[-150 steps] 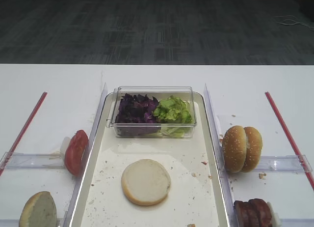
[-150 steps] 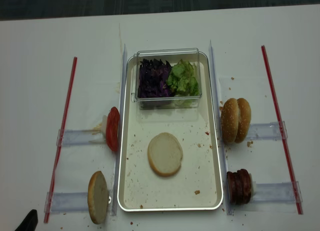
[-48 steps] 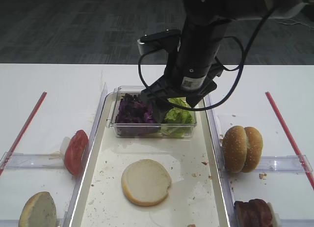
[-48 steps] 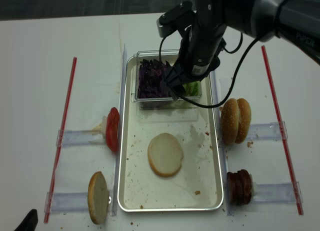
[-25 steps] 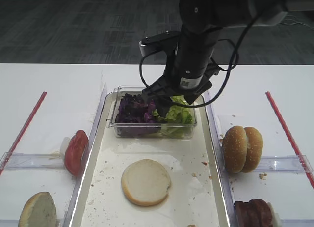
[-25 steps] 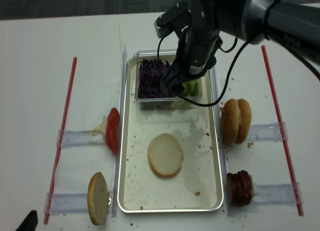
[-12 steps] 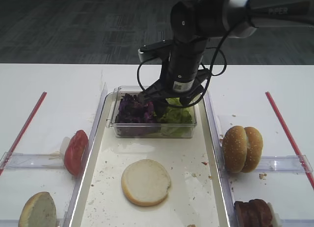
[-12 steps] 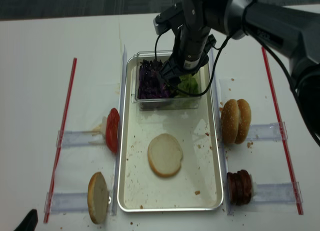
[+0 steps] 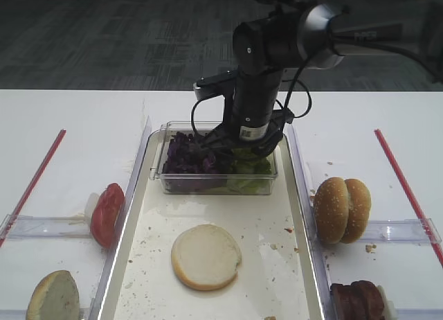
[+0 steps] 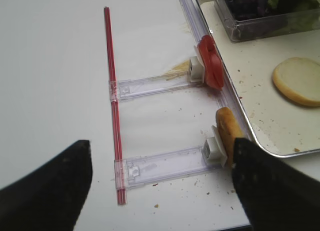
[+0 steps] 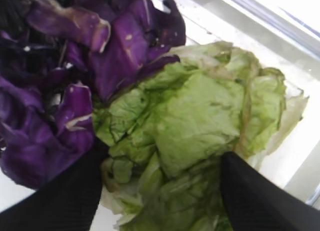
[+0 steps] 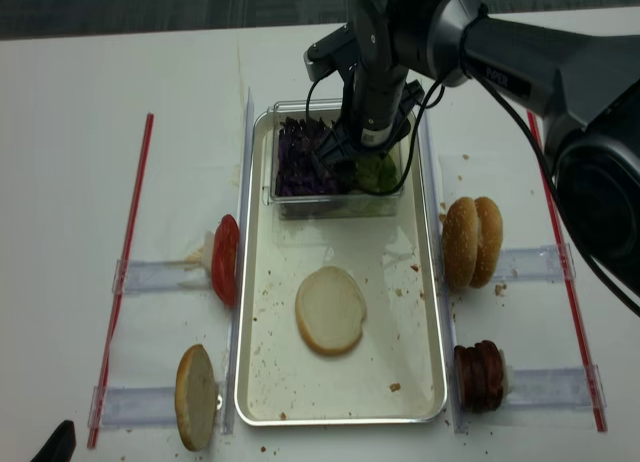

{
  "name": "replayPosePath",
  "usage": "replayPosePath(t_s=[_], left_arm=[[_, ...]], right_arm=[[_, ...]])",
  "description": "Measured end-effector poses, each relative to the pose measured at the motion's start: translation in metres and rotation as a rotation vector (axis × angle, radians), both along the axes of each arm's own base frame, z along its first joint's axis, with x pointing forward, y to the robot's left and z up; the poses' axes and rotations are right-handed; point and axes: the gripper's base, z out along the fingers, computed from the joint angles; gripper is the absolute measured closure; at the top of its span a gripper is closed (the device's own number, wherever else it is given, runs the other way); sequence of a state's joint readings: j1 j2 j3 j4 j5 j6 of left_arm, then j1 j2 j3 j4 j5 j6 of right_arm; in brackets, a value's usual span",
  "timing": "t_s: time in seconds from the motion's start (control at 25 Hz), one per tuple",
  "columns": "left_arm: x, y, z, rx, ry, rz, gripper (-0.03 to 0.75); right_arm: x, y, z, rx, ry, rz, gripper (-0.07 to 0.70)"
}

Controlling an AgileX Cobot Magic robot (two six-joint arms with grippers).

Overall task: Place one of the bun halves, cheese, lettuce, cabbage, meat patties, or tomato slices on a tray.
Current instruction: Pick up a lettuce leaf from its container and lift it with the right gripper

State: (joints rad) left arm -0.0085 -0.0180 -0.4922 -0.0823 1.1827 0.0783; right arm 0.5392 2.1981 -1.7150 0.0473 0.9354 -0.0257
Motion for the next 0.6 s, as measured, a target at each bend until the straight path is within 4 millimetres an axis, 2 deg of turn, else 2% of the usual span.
replayPosePath(t_s=[0.28,0.6], left_arm=[[0.0000,0.0000,0.0000,0.000,0.000,0.000,0.153],[0.0000,0.0000,0.0000,0.000,0.000,0.000,0.153]], right_arm=[[0.0006,-0.0002,-0.0051,-0.009,0.010,-0.008,0.177],[-0.0006,-0.0008,-0.0054,-0.016,0.022,-0.010,0.225]])
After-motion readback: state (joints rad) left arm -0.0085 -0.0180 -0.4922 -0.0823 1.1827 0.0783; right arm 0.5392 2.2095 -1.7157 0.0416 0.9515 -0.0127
